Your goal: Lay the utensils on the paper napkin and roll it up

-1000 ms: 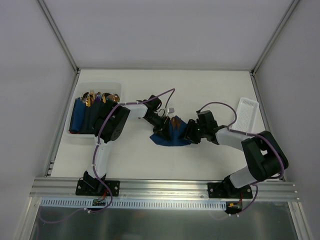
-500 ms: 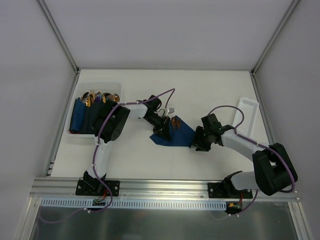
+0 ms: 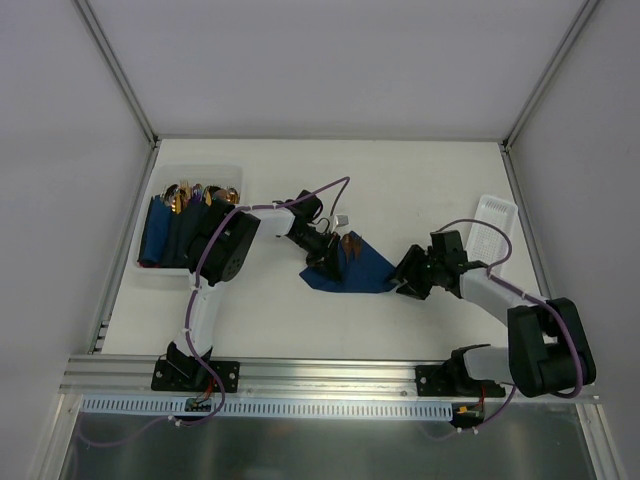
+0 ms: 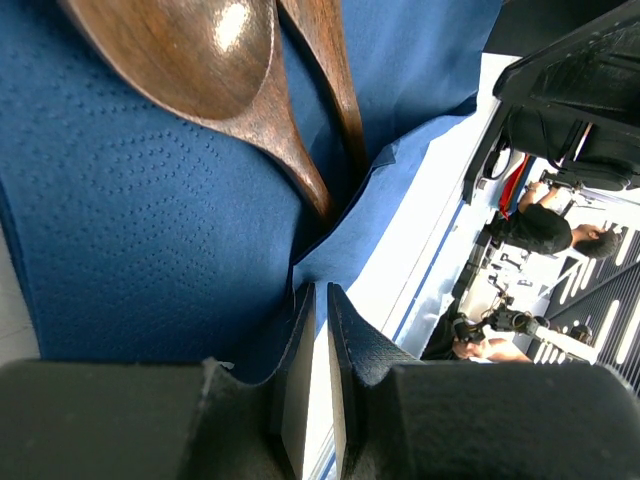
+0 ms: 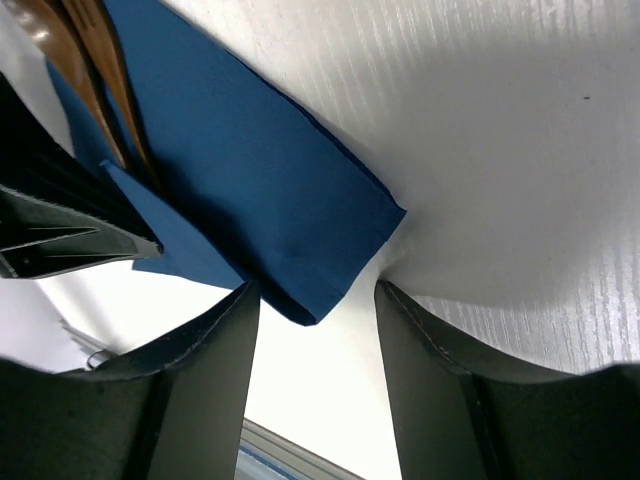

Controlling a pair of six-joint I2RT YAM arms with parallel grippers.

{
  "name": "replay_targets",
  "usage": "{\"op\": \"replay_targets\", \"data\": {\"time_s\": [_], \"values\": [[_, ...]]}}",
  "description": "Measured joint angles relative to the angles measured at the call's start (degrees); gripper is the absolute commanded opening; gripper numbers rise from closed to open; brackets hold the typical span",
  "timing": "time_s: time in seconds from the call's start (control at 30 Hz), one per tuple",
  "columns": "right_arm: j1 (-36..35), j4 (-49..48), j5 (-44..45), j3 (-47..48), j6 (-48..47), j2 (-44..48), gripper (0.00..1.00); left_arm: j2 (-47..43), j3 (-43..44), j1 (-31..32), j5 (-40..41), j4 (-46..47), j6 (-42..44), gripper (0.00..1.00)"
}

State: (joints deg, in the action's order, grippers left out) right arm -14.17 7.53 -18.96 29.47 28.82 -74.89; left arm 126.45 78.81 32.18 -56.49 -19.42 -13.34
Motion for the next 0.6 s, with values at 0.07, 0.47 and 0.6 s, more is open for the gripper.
{"op": "replay_targets", "data": {"time_s": [0.07, 0.47, 0.6], "values": [[0.9, -2.5, -1.3, -1.4, 0.7, 0.6, 0.53, 0.0, 0.0, 0.0, 0.0, 0.0, 0.0, 0.12], [2.1, -4.3, -0.2, -4.1, 0.7, 2.2, 0.04, 0.0, 0.0, 0.0, 0.0, 0.1, -0.6, 0.12], [0.9, -2.6, 0.3, -3.3, 0.4, 4.9, 0.0, 0.0, 0.0, 0.0, 0.0, 0.1, -0.7, 0.12]]}}
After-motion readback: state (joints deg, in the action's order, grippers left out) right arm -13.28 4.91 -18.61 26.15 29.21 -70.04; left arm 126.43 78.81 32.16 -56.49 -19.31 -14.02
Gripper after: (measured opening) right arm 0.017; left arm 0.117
